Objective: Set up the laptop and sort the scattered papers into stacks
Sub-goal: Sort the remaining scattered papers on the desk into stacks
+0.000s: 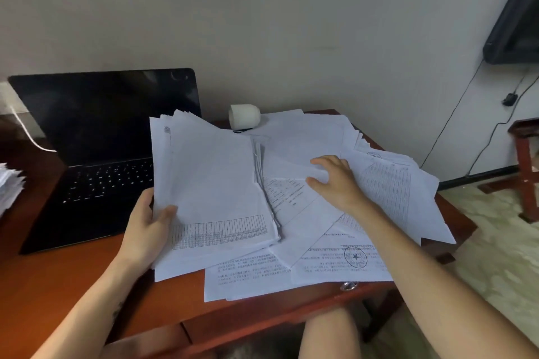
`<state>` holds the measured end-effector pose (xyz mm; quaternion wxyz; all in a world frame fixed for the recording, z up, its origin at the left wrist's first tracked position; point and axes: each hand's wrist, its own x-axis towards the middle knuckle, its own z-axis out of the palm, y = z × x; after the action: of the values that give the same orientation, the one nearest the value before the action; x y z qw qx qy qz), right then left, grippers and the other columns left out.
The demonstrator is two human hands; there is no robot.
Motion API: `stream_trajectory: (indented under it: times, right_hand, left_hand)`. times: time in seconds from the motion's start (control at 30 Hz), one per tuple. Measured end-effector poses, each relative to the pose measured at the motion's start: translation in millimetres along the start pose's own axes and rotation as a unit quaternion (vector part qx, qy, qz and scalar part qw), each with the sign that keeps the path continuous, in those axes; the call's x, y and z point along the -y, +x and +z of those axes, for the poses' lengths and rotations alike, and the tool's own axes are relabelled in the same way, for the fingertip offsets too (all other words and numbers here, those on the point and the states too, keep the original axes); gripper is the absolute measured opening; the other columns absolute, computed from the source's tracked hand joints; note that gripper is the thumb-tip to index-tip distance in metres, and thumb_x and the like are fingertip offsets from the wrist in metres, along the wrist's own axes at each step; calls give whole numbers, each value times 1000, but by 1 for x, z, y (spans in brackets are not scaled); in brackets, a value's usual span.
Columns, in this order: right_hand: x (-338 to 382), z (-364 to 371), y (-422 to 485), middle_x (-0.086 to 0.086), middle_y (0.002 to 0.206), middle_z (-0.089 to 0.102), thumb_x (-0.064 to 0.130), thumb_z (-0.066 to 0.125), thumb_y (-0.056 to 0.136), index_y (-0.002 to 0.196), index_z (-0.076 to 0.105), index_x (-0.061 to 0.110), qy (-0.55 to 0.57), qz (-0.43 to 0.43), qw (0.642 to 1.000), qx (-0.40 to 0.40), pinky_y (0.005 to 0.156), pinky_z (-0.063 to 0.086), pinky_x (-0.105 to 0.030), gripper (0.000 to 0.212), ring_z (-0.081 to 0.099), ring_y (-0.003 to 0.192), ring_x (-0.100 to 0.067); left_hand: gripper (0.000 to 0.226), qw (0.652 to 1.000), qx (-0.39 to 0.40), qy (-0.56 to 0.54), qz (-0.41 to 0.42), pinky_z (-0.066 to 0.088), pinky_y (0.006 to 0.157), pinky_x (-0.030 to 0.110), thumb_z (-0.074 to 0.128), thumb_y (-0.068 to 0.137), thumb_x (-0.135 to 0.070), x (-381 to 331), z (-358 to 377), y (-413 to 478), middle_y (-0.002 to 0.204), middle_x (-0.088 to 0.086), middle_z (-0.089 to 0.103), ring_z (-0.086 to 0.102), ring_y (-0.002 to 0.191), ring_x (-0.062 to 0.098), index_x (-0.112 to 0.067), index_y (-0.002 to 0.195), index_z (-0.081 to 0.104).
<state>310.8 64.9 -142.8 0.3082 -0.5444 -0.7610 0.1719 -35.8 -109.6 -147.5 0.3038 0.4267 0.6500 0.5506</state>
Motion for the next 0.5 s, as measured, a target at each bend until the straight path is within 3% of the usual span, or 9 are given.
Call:
stream_trajectory:
  times: [0.07, 0.13, 0.33, 0.5]
  right_hand:
    - [-4, 0, 13, 9, 161, 30, 53, 69, 89, 149, 44, 27, -100, 12, 992, 79, 121, 14, -39, 70, 17, 150, -14]
    - [-6, 5, 21, 11, 167, 18, 67, 62, 86, 155, 34, 30, -133, 24, 984, 117, 122, 8, -41, 83, 7, 154, -12]
    - [-14, 18, 31, 6, 146, 50, 77, 50, 86, 145, 50, 30, -195, 26, 979, 59, 110, 28, -42, 75, 40, 136, -22]
    - [-21, 29, 22, 0, 110, 71, 47, 53, 100, 117, 71, 18, -207, -112, 969, -67, 85, 49, -42, 39, 60, 102, -27]
  left_hand:
    - [29, 1000, -7, 6, 9, 56, 99, 53, 55, 106, -10, 1, 2, -2, 121, 0, 72, 71, 110, 21, -29, 129, 56]
    - [29, 1000, -7, 6, 14, 56, 99, 50, 55, 106, -10, 0, 3, -3, 121, 0, 71, 71, 110, 19, -28, 129, 55]
    - [30, 1000, -10, -7, 3, 57, 96, 46, 55, 106, -10, 1, 2, -2, 120, -1, 73, 72, 107, 16, -28, 129, 56]
    - [28, 999, -24, -31, -4, 58, 95, 51, 56, 106, -10, 6, 0, 2, 120, 1, 73, 73, 108, 22, -32, 124, 57]
